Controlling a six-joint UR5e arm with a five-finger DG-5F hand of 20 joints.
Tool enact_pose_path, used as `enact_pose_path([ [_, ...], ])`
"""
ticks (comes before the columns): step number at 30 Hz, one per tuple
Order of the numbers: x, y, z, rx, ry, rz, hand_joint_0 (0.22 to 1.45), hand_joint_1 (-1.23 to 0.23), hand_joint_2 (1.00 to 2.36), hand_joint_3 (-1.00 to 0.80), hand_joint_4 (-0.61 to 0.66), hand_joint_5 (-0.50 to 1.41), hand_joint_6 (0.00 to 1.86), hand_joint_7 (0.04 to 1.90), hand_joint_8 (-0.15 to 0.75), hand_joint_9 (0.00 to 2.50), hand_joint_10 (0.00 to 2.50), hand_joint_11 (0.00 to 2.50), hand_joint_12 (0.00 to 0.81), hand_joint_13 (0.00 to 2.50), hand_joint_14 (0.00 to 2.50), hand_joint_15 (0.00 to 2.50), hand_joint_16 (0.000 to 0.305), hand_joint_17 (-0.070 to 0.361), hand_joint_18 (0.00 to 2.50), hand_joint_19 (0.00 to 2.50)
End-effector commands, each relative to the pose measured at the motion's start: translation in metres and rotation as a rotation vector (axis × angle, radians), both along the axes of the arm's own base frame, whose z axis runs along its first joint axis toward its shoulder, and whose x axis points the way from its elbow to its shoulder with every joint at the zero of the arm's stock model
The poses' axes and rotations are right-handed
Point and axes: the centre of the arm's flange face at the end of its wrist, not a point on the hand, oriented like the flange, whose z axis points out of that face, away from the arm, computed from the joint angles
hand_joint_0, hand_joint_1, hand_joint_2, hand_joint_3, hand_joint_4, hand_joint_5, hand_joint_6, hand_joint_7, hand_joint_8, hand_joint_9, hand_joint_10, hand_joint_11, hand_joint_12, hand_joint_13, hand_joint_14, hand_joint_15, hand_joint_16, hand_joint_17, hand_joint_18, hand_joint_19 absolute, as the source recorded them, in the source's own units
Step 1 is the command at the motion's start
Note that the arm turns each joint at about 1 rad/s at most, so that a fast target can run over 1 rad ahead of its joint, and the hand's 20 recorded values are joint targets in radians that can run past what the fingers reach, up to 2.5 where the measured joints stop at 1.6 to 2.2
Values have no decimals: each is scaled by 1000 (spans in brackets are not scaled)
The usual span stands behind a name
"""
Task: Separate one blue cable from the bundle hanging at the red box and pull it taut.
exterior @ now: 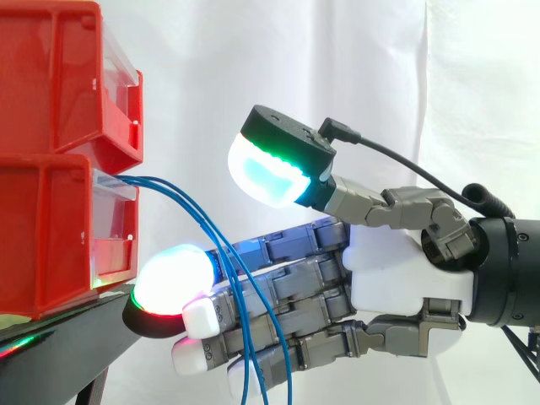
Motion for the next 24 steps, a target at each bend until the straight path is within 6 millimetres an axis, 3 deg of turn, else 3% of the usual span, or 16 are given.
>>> enact_pose_path([
  [1, 1, 0, 2, 1, -15, 3, 591, -562, 1003, -454, 324, -176, 503, 890, 341, 783, 11, 519, 361, 670, 14, 409, 46, 104, 591, 572],
  [16, 1, 8, 2, -48, 1, 74, 594, -560, 1004, -446, 325, -175, 502, 890, 341, 786, 11, 524, 361, 681, 14, 426, 46, 103, 597, 581],
  [24, 1, -4, 0, -35, 1, 60, 595, -560, 1004, -446, 330, -175, 503, 891, 342, 790, 11, 525, 363, 684, 14, 423, 46, 103, 603, 581],
])
